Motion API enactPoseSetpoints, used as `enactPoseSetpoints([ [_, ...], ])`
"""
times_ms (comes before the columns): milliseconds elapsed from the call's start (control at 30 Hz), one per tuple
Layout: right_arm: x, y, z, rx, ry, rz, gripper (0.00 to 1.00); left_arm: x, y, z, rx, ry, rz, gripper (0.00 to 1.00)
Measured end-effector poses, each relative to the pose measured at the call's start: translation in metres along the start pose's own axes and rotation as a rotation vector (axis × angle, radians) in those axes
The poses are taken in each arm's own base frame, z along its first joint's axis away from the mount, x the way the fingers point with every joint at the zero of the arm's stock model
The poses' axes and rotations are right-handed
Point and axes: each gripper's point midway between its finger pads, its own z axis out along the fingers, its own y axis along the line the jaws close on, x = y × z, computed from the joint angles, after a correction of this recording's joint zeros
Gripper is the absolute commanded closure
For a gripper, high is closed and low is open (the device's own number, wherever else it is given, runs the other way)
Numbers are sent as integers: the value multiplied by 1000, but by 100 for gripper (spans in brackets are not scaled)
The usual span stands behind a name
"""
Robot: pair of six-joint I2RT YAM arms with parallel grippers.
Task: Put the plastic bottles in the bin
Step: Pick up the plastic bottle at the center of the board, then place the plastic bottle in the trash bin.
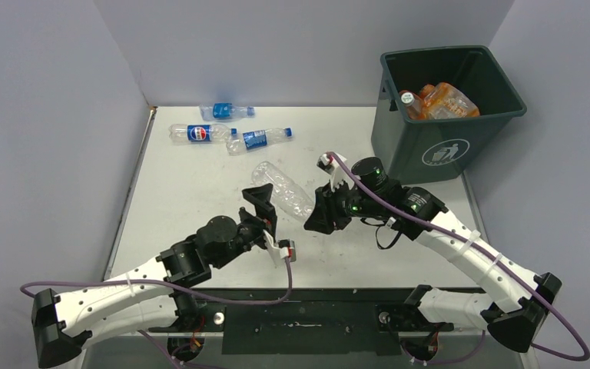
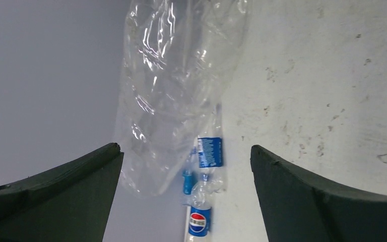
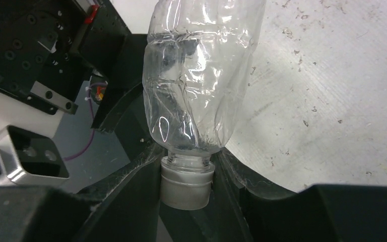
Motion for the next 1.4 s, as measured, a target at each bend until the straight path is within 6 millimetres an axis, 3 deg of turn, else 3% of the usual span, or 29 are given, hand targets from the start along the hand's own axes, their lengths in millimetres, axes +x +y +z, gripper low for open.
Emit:
enactPoseSetpoints([
  [233, 10, 10, -1, -64, 48, 7, 95, -2, 20, 13, -72, 24, 155, 20],
  [433, 13, 18, -2, -108, 66, 10, 95, -1, 24, 21, -87, 46, 222, 56],
  [533, 13, 20, -3, -120, 68, 20, 95, 0, 21, 22, -78, 55, 259, 62],
  [567, 14, 20, -3, -121, 70, 24, 88, 1, 20, 22, -75, 56, 265, 63],
  [667, 15, 20, -4, -120, 76, 26, 30, 0, 18, 22, -76, 55, 270, 70],
  [733, 14, 20, -4, -119, 73, 21, 13, -2, 18, 21, -81, 48, 255, 76],
  [800, 10, 19, -6, -103, 55, 10, 6, -5, 17, 21, -92, 36, 228, 79],
  [967, -26, 22, -28, -48, -128, -57, 4, -12, 13, 14, -104, -13, 25, 78],
  [1133, -81, 41, -90, -45, -558, -171, 0, -34, 11, 3, -43, -111, -350, 77],
  [1267, -88, 53, -132, -82, -809, -227, 0, -56, 14, -3, 39, -198, -642, 81],
  [1333, -97, 56, -140, -83, -861, -239, 0, -57, 12, -1, 85, -205, -754, 83],
  [1400, -104, 54, -136, -74, -868, -236, 5, -54, 7, 6, 138, -192, -867, 83],
])
